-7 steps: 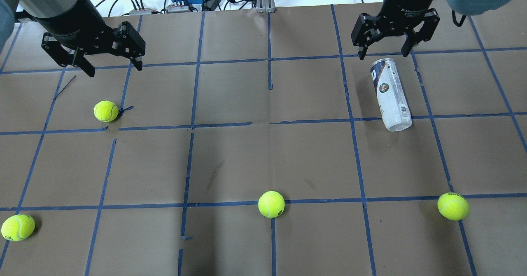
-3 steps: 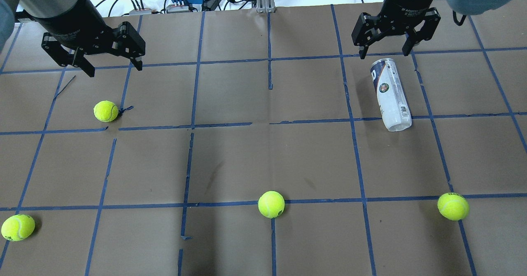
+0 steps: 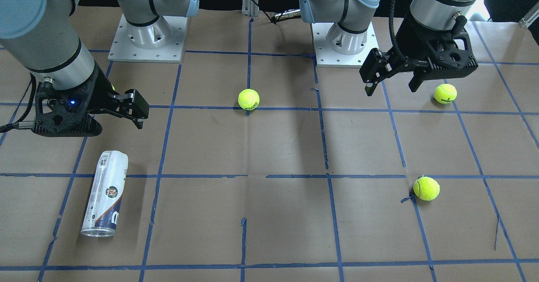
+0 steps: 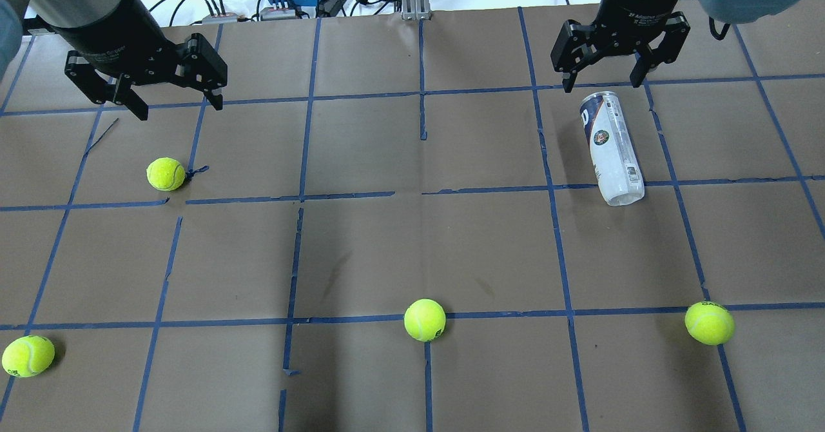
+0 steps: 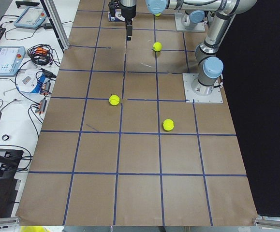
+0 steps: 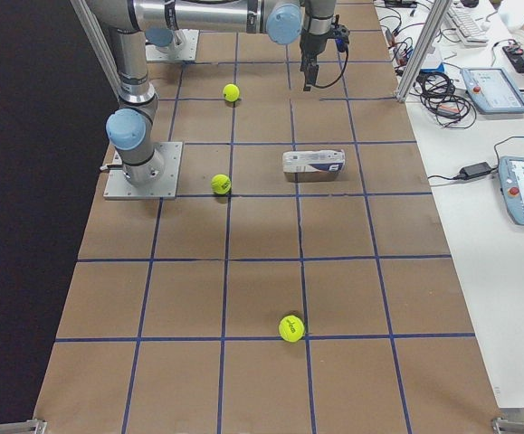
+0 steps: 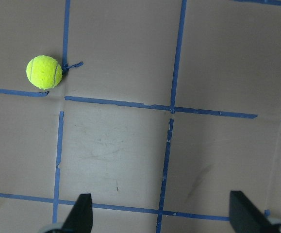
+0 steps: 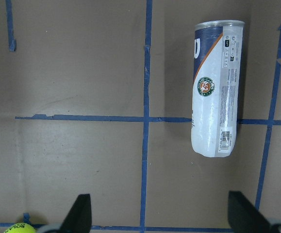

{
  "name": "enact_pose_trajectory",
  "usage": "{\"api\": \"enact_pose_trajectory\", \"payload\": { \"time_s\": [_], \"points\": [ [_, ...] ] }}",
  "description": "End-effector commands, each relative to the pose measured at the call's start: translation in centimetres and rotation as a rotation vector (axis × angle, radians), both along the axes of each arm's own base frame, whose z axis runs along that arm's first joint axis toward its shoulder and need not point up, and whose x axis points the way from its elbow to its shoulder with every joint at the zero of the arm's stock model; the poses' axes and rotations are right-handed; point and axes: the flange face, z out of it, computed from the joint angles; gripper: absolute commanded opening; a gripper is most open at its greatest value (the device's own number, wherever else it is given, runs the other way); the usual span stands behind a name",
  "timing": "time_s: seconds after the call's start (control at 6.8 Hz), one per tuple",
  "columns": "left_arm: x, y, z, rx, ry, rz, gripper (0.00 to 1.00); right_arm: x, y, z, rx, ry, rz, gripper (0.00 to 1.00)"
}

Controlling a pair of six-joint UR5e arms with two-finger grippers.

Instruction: Lift up tennis ball bucket

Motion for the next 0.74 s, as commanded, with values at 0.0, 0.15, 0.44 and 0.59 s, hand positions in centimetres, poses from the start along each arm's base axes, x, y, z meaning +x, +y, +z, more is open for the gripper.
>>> {"api": "enact_pose_trajectory", "payload": {
  "time_s": [0.0, 0.15, 0.44, 0.59],
  "points": [
    [0.1, 0.0, 0.1, 0.0, 0.001, 0.003, 1.0, -0.7, -0.2, -0.1, -0.004, 0.0, -0.01, 1.0],
    [0.1, 0.0, 0.1, 0.0, 0.001, 0.002, 1.0, -1.2, -0.5, -0.3, -0.001, -0.001, 0.034, 1.0],
    [0.2, 0.0, 0.1, 0.0, 0.001, 0.005, 1.0, -3.1, -3.8, -4.0, -0.014, 0.001, 0.072, 1.0],
    [0.2, 0.0, 0.1, 0.0, 0.001, 0.003, 1.0, -4.3, -4.3, -6.0, 0.01, -0.003, 0.055, 1.0]
  ]
}}
